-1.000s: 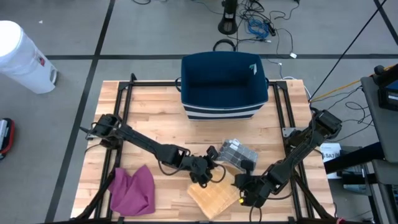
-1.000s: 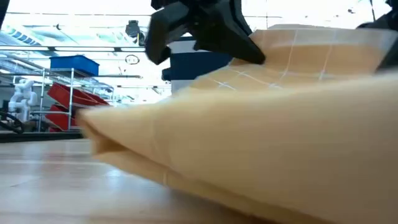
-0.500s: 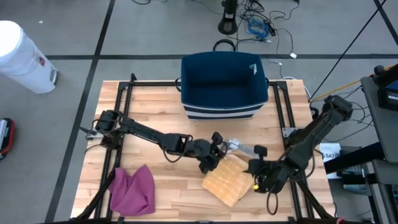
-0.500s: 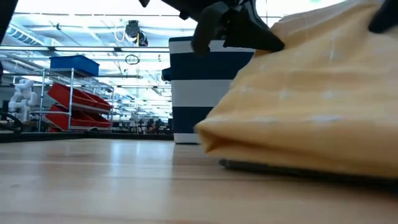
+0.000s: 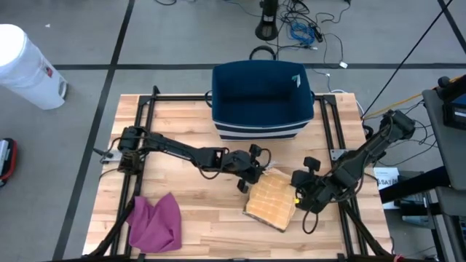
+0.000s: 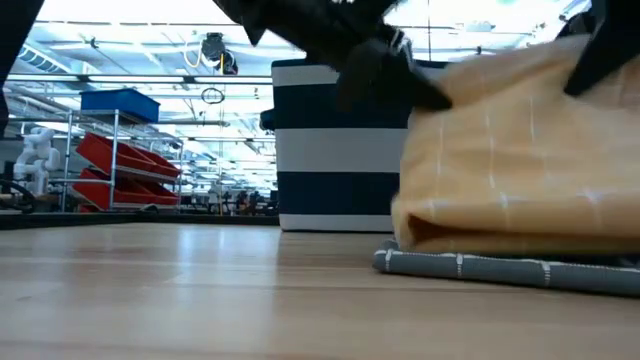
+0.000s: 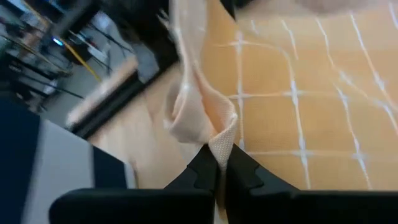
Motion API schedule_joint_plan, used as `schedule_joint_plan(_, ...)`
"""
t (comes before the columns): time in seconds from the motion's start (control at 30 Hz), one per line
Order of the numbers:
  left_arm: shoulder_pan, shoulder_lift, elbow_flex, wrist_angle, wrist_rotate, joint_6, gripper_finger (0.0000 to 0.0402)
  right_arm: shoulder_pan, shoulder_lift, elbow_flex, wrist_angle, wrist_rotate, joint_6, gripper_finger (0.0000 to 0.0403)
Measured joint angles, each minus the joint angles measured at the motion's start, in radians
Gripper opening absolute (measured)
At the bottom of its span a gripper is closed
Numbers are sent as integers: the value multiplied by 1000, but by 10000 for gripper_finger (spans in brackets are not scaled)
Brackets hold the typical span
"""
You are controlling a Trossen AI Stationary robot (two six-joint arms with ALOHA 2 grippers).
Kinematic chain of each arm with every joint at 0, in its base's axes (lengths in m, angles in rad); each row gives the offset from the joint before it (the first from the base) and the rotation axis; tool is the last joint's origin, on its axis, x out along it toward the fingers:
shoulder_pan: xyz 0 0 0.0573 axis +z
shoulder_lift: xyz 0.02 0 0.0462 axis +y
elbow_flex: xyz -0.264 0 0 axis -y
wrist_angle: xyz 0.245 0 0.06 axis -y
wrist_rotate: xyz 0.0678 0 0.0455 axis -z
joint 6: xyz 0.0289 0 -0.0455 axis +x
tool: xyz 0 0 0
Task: Fold towel
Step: Stack the orange patterned towel on the gray patterned towel
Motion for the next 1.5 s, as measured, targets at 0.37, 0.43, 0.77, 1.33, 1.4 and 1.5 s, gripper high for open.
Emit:
schedule_joint_plan(0.37, 5, 97, -2, -11, 8, 73, 29, -5, 103, 0, 5, -63, 74, 190)
schedule_joint_plan(0.43, 5, 97, -2, -6, 9, 75, 29, -5, 105, 0, 5, -66, 91, 210)
schedule_joint_plan(0.77, -11, 96, -2, 10, -57, 75, 87, -4, 105, 0, -90, -116, 198, 225)
schedule_joint_plan(1.33, -56, 95, -1, 152, -390, 173, 158, 9, 105, 0, -23, -64, 138, 217)
schedule_joint_plan(1.4, -67, 95, -1, 156, -409, 196, 158, 9, 105, 0, 38, -35, 89, 217)
schedule_joint_plan(1.5, -89, 95, -1, 176, -434, 222, 159, 8, 105, 0, 118, -2, 9, 217)
